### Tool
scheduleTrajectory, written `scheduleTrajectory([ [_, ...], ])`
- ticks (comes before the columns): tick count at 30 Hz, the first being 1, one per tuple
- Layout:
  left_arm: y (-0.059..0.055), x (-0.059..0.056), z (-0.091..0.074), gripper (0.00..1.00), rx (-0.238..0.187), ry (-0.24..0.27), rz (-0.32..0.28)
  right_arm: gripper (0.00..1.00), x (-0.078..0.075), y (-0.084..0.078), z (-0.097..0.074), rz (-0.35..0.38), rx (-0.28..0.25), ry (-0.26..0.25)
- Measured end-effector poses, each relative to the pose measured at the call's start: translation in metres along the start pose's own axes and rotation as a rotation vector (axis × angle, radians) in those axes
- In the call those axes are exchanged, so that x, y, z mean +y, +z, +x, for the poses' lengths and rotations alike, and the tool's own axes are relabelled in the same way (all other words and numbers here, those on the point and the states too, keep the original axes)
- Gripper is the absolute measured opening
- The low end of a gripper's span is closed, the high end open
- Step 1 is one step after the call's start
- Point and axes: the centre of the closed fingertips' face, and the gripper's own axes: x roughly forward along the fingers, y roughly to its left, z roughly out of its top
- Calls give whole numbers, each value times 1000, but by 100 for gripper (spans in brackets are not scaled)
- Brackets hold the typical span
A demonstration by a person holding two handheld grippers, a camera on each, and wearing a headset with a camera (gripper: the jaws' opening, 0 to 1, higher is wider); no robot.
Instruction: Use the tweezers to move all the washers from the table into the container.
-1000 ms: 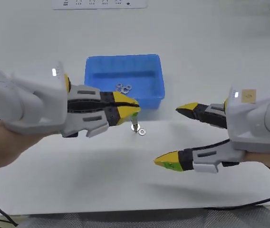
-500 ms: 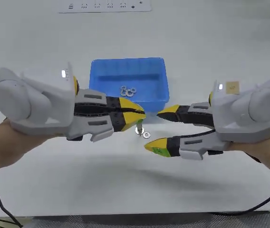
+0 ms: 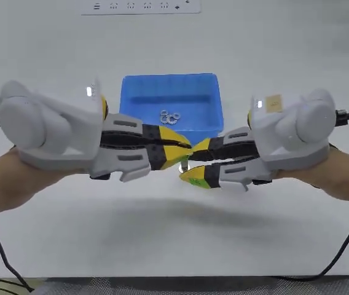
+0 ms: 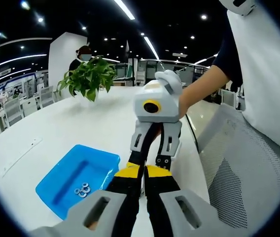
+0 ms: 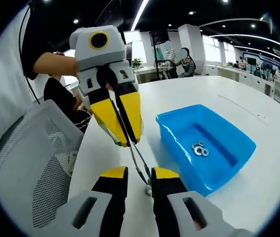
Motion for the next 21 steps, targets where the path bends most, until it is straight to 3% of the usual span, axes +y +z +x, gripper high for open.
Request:
scheduleTrajectory([
  [16,-3,-2,4,6,27,-26,-2,11,-4,0,5,-95,9,2],
  [21,-8,-1,4,8,35,-19,-36,11,-4,1,6,-106,-5,-9],
])
